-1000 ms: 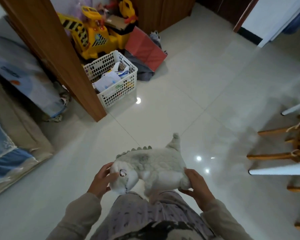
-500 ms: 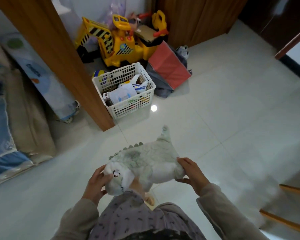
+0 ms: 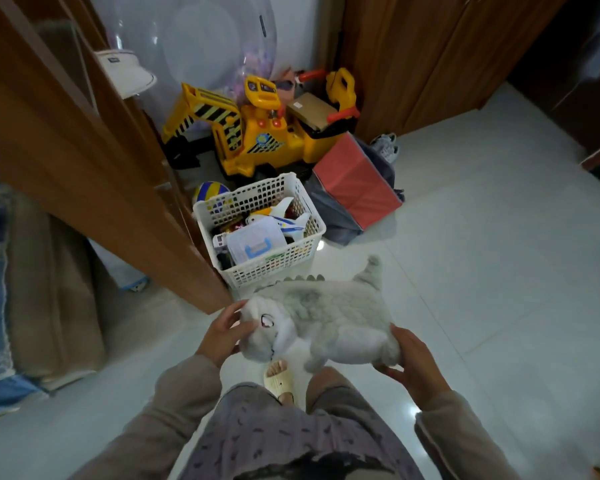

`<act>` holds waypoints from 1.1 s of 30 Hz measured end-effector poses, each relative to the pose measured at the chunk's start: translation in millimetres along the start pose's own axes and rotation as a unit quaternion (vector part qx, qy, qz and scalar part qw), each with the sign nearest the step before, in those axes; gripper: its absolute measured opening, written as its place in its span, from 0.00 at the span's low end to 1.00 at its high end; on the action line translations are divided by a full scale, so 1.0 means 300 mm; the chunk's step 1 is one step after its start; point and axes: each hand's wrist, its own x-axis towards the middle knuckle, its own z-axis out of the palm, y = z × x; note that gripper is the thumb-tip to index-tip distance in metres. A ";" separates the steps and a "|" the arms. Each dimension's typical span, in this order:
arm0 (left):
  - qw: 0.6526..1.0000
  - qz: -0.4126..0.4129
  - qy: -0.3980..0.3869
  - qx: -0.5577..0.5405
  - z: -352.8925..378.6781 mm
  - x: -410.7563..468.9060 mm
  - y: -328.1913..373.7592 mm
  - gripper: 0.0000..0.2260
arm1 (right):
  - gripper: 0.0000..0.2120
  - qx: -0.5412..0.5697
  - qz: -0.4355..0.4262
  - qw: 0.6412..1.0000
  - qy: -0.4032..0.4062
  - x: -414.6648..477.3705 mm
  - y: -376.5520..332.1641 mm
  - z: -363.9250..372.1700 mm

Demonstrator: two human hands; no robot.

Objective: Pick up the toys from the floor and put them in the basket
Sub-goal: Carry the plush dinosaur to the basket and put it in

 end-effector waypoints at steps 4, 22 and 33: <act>1.000 0.007 0.007 -0.009 0.020 0.106 0.129 0.17 | 0.13 -0.017 -0.016 1.000 -0.006 0.138 -0.130 0.011; 0.968 -0.063 0.200 -0.139 0.034 0.490 0.373 0.19 | 0.08 -0.104 0.110 0.975 -0.160 0.886 -0.711 0.269; 0.946 -0.149 0.223 -0.184 0.040 0.717 0.393 0.21 | 0.13 -0.188 0.177 0.953 -0.161 1.208 -0.754 0.376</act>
